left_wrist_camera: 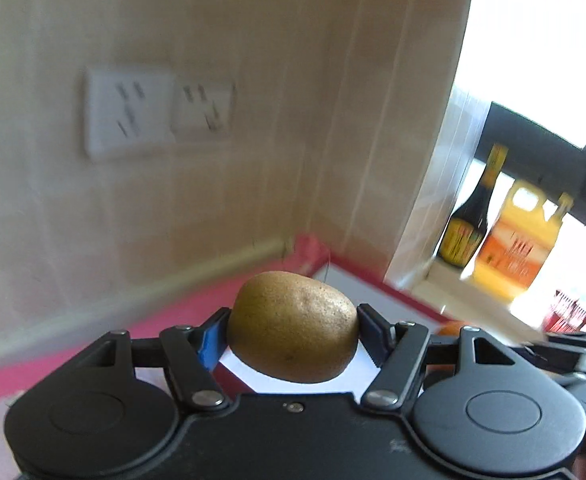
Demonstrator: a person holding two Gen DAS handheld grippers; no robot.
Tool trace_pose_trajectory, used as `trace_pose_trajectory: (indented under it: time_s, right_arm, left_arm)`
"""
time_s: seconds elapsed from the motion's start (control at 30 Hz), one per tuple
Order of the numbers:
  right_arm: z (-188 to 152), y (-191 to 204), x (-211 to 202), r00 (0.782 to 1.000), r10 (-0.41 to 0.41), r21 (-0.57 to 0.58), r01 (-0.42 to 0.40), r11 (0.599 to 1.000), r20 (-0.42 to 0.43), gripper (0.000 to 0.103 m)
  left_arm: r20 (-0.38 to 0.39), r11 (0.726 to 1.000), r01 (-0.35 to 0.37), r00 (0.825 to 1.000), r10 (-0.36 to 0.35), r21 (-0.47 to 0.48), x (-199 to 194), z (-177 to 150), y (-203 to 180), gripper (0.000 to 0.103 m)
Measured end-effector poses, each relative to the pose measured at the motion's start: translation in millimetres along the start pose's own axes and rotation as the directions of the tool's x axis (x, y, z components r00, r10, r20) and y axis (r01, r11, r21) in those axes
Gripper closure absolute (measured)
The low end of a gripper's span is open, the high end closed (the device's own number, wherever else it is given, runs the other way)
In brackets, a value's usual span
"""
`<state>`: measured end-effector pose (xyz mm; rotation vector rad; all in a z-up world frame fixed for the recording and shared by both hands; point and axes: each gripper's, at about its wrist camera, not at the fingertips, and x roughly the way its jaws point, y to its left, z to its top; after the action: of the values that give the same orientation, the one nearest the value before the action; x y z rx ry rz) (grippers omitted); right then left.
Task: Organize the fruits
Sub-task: 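Carry kiwi and orange into the red box and open both tools, then grasp the tangerine with the left tool while the right tool grasps a kiwi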
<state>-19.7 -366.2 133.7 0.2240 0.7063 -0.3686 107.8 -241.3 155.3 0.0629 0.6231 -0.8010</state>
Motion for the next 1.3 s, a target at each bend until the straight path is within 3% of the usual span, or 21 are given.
trace_pose_trajectory:
  time_s: [0.27, 0.43, 0.5, 0.77, 0.9, 0.97, 1.07, 1.13, 1.17, 1.2, 1.3]
  right_arm:
    - [-33, -19, 54, 0.982, 0.022, 0.115, -0.001, 0.993, -0.186, 0.045]
    - [-40, -22, 62, 0.974, 0.012, 0.125, 0.017, 0.992, -0.226, 0.042]
    - [-34, -28, 56, 0.98, 0.013, 0.137, 0.015, 0.99, -0.196, 0.039]
    - [-17, -20, 19, 0.995, 0.033, 0.129, -0.021, 0.991, -0.094, 0.038]
    - [-3, 0, -2, 0.995, 0.097, 0.079, -0.094, 0.992, -0.03, 0.038]
    - [3, 20, -19, 0.991, 0.134, 0.02, -0.135, 0.991, 0.019, 0.037]
    - [0, 58, -26, 0.973, 0.227, -0.076, -0.223, 0.972, 0.042, 0.035]
    - [-13, 92, -22, 0.959, 0.284, -0.152, -0.279, 0.948, 0.008, 0.035]
    - [-19, 108, -18, 0.954, 0.3, -0.185, -0.297, 0.937, -0.013, 0.036]
    - [-24, 123, -14, 0.949, 0.313, -0.213, -0.313, 0.925, -0.037, 0.036]
    - [-36, 160, -9, 0.928, 0.36, -0.272, -0.371, 0.888, -0.094, 0.037]
  left_arm:
    - [-0.153, 0.996, 0.08, 0.985, -0.084, -0.028, 67, -28, -7, 0.023]
    - [-0.209, 0.995, 0.097, 0.973, -0.097, -0.008, 78, -42, -11, 0.023]
    - [-0.211, 0.994, 0.109, 0.971, -0.108, -0.009, 76, -41, -9, 0.022]
    - [-0.109, 0.996, 0.084, 0.991, -0.083, 0.004, 15, -21, 2, 0.021]
    - [-0.031, 1.0, 0.003, 1.0, -0.003, 0.01, -48, -12, 22, 0.021]
    - [0.014, 0.997, -0.079, 0.997, 0.079, 0.002, -92, -13, 44, 0.021]
    - [0.038, 0.968, -0.242, 0.969, 0.245, -0.067, -145, -27, 82, 0.019]
    - [0.001, 0.917, -0.378, 0.925, 0.381, -0.123, -171, -47, 111, 0.019]
    - [-0.018, 0.881, -0.443, 0.894, 0.447, -0.167, -185, -61, 128, 0.019]
    - [-0.027, 0.862, -0.465, 0.882, 0.47, -0.203, -195, -73, 141, 0.019]
    - [-0.072, 0.819, -0.488, 0.868, 0.491, -0.301, -221, -108, 171, 0.019]
